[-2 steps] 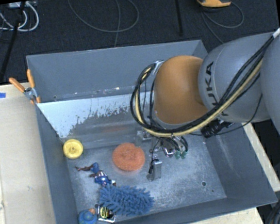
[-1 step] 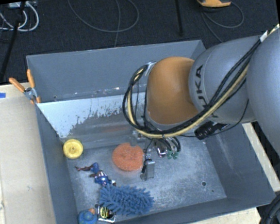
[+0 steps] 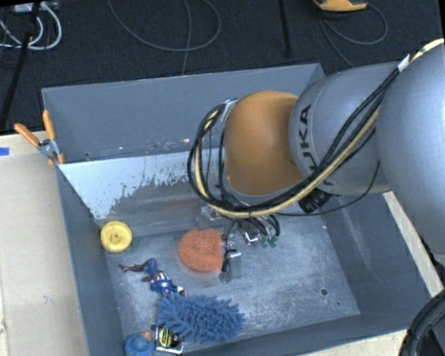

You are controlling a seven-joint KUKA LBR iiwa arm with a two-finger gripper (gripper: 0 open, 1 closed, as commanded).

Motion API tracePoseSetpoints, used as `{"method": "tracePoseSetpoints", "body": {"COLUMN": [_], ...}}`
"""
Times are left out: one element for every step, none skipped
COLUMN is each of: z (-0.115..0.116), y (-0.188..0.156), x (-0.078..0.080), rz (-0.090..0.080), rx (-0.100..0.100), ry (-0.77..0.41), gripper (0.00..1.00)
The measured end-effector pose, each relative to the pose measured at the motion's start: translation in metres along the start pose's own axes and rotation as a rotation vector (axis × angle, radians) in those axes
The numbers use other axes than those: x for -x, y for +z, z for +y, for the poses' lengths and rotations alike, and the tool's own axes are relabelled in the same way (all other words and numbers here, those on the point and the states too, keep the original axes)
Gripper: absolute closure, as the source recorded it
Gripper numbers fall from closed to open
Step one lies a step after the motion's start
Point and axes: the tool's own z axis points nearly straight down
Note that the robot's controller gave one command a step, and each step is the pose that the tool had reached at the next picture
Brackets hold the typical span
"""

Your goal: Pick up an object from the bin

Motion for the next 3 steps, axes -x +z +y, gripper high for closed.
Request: {"method": "tracePoseSetpoints", "body": {"z": [-0.004, -0.004, 0.002], "y": [0.047, 0.047, -0.153], "x": [0.021, 0.021, 0.012], "rz": [-0.005, -0.005, 0.002], "rx": [0.001, 0.0, 0.0], "ry": [0.066, 0.065, 0.1], "gripper": [1.0, 1.0, 1.0]}}
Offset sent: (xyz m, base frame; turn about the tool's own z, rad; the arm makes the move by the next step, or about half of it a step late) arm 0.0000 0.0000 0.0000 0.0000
